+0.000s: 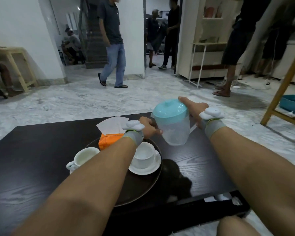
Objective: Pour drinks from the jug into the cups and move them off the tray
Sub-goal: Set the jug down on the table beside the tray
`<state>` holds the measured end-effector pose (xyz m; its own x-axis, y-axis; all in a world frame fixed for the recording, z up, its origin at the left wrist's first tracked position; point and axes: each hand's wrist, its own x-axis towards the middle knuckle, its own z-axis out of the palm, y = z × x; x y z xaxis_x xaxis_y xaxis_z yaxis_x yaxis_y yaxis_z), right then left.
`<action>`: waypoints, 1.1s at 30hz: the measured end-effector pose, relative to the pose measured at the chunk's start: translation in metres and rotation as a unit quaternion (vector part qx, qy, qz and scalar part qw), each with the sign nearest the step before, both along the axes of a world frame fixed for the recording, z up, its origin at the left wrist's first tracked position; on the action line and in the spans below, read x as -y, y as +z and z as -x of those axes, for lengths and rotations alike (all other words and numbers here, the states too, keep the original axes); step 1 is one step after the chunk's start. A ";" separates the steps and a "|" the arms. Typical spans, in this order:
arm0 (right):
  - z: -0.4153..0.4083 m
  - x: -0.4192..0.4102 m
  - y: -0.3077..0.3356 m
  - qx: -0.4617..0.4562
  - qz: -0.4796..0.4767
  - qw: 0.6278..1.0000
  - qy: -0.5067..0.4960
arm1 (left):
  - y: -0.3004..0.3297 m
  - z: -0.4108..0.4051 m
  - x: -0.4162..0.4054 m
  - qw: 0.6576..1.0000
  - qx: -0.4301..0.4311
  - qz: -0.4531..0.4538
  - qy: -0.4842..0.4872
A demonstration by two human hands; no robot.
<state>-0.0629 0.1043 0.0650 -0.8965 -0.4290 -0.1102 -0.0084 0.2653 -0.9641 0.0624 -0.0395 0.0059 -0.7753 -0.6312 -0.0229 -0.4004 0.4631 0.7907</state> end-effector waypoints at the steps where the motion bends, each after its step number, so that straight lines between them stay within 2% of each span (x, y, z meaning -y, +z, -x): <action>1: 0.008 -0.001 -0.004 -0.003 -0.005 1.000 -0.006 | -0.003 0.006 -0.002 1.000 0.001 0.001 -0.004; 6: 0.046 -0.008 -0.031 -0.050 -0.062 0.997 -0.011 | -0.023 0.033 -0.009 1.000 0.012 0.002 -0.020; 10: 0.062 -0.012 -0.047 -0.034 -0.082 0.996 -0.008 | -0.038 0.047 -0.011 0.999 0.036 -0.009 -0.023; 14: 0.069 -0.019 -0.061 0.018 -0.052 0.998 -0.024 | -0.053 0.063 -0.014 0.998 0.048 -0.016 -0.030; 20: 0.082 -0.026 -0.085 0.049 -0.045 0.997 -0.035 | -0.067 0.072 -0.018 0.996 0.073 0.006 -0.044; 25: 0.088 -0.032 -0.091 0.066 -0.032 0.997 -0.031 | -0.068 0.075 -0.022 0.998 0.053 0.002 -0.042; 33: 0.091 -0.034 -0.092 0.032 -0.052 0.998 -0.028 | -0.067 0.073 -0.029 0.998 0.047 0.005 -0.032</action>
<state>-0.1540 0.1380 -0.0267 -0.9087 -0.3615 -0.2089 0.0695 0.3623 -0.9295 -0.0102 -0.0108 -0.0615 -0.8083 -0.5815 -0.0921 -0.4425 0.4968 0.7466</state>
